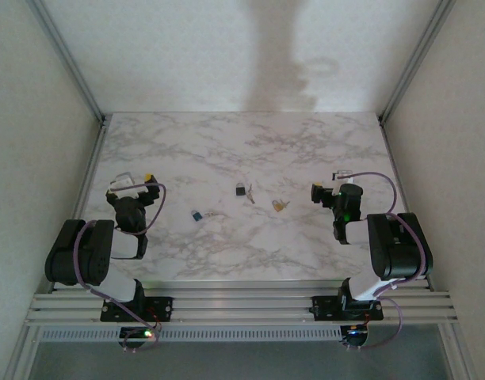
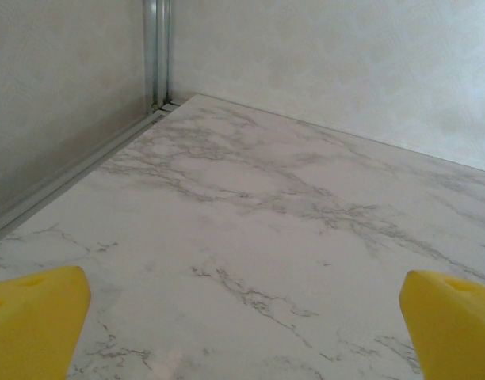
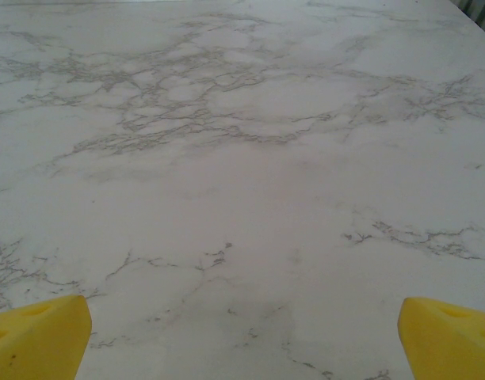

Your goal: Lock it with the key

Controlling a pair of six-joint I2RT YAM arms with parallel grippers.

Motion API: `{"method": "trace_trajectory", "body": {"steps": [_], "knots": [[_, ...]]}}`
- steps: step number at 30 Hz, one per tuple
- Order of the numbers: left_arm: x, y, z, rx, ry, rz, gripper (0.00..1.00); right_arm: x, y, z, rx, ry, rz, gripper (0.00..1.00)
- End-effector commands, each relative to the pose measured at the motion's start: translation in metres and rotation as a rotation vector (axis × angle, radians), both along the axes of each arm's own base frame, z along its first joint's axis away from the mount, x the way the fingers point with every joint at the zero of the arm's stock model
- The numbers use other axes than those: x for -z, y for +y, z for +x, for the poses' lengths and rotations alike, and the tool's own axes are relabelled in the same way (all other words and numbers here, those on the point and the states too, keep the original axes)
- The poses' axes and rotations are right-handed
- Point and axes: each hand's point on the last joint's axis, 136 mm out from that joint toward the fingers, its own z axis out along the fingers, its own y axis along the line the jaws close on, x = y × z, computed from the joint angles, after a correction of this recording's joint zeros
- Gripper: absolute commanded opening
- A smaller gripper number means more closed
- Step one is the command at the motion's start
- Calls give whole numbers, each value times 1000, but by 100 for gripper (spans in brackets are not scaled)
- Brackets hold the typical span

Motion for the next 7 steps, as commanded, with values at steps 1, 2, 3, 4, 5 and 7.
{"method": "trace_trajectory", "body": {"steps": [1,2,3,4,5,7], "knots": [[-3,-1,-1,13,-20,4,99,-12,1,5,-1,-32,13,99],[-3,-2,0,14,-19,4,99,-12,1,5,-2,-33,14,99],[-3,-2,0,14,-17,4,100,-12,1,5,-2,-33,14,99],[-3,-1,0,13,-18,4,100,-12,1,5,-2,-33,14,99],[-4,-1,0,13,-20,4,100,-12,1,5,-2,-33,14,99],[-4,-3,0,18,-22,8,99,-13,1,5,-2,-34,14,99]]}}
